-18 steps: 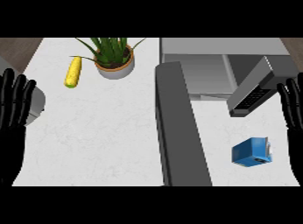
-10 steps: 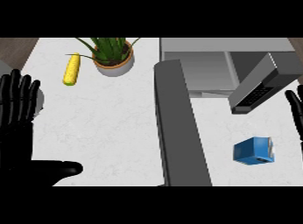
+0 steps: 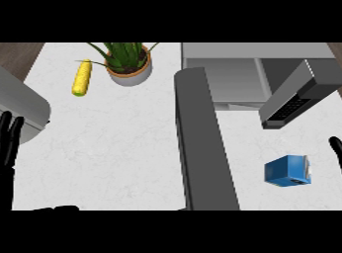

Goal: Pick up the milk, place it into the microwave and close the microwave

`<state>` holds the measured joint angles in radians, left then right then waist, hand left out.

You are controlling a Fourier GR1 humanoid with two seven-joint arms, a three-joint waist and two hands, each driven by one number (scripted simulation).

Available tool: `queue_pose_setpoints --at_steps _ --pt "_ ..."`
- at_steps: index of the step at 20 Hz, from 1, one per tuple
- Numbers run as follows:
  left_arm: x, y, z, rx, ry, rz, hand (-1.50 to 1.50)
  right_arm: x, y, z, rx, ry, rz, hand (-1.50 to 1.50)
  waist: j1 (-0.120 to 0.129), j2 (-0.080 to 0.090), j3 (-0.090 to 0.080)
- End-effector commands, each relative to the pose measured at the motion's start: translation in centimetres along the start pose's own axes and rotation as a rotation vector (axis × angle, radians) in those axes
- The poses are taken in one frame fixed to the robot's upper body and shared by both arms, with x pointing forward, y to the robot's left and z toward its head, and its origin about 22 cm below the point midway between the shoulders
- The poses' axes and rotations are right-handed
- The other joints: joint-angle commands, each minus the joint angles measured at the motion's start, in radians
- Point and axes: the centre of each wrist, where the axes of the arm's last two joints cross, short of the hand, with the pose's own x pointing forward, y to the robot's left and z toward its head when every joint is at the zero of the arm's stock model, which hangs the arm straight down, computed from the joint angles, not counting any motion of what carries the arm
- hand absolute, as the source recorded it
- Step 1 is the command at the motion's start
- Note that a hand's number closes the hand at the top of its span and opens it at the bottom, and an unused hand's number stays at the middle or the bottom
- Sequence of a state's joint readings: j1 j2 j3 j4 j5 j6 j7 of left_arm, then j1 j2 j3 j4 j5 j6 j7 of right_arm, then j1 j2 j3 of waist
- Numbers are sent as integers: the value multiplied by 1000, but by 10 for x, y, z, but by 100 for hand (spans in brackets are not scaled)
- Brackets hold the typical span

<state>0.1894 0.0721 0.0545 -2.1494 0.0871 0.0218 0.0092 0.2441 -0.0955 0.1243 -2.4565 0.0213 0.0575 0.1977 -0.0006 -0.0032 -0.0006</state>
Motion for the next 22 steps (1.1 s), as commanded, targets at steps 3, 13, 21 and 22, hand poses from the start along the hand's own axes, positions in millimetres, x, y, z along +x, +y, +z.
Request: queue_pose_setpoints --at_steps 3,13,21,22 --pt "28 15 10 16 -3 -1 -150 13 -9 21 -64 37 51 -150 -2 1 1" --pt "28 44 60 -10 11 20 -150 -46 -27 17 -81 131 80 -150 7 1 1" --pt "42 56 57 1 19 25 -150 -92 -43 25 -159 206 56 -150 6 2 1" --pt "18 54 59 -4 20 15 -150 -92 -31 41 -159 197 81 -150 1 2 1"
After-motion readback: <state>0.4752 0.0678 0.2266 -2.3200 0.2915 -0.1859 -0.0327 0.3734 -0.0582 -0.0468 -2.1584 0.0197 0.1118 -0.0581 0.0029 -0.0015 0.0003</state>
